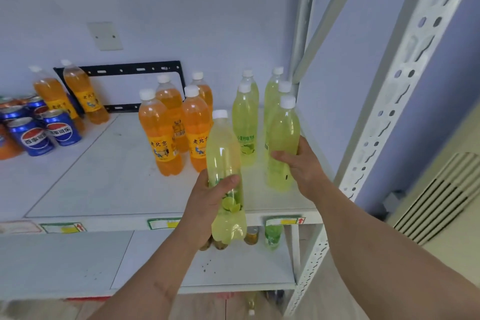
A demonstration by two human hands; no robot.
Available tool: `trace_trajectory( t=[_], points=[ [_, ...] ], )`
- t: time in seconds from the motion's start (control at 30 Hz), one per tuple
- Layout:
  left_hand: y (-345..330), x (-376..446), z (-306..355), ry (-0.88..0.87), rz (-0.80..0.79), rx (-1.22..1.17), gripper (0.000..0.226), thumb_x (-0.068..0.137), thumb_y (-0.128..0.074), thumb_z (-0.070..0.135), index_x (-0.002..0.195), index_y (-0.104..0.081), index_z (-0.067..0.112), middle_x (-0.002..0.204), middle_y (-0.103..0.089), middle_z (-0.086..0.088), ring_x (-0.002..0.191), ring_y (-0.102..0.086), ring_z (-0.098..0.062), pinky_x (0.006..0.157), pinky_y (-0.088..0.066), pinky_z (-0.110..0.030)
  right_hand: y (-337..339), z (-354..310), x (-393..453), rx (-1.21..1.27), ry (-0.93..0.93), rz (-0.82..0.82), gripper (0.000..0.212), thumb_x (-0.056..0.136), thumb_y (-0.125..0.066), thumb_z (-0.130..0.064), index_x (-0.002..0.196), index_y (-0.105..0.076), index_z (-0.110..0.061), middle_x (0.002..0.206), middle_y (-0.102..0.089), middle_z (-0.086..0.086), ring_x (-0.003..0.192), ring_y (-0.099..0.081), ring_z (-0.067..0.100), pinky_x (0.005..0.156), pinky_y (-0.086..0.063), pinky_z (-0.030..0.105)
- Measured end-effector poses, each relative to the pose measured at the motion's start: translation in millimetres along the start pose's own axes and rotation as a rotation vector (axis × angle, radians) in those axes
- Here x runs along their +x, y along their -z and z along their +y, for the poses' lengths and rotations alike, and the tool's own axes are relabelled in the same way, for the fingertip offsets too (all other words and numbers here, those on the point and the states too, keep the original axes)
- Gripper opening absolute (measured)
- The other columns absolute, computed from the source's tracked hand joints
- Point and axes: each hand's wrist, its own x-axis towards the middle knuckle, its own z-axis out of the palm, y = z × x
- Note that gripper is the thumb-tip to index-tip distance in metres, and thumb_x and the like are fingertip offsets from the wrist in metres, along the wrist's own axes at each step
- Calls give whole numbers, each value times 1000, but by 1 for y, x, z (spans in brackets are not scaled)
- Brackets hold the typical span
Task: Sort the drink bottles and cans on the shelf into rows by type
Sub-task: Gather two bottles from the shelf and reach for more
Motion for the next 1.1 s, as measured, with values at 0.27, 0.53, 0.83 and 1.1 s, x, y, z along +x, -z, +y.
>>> trace_trajectory(
  t=[0.27,0.53,0.83,1.1],
  points=[
    [-4,10,-13,4,15,12,63,64,-84,44,121,-62,30,112,-74,-3,103,-71,-26,86,-57,-50,15,-4,2,-38,-45,-123,71,74,-82,-14,136,-48,-22,122,-66,3,113,-62,24,101,-46,49],
    [-17,27,-5,-115,10,117,56,70,-82,39,122,-64,29,108,-75,7,100,-71,-14,82,-56,-37,19,20,-44,-559,-286,57,79,83,-75,-33,148,-33,-14,144,-45,8,127,-47,25,102,-39,35],
    [-17,54,1,-148,-65,268,47,77,-84,27,118,-62,34,106,-75,15,95,-71,-7,74,-55,-24,3,24,-80,-1454,-123,-46,4,88,-41,-14,87,-43,-18,81,-39,-2,79,-48,22,69,-37,32],
    [-14,85,-7,-124,-74,351,65,74,-87,27,131,-55,27,113,-71,12,100,-69,-8,83,-55,-31,-1,32,-83,-1406,-93,-6,6,88,-41,-16,86,-47,-18,90,-46,0,79,-48,24,70,-38,32]
  ],
)
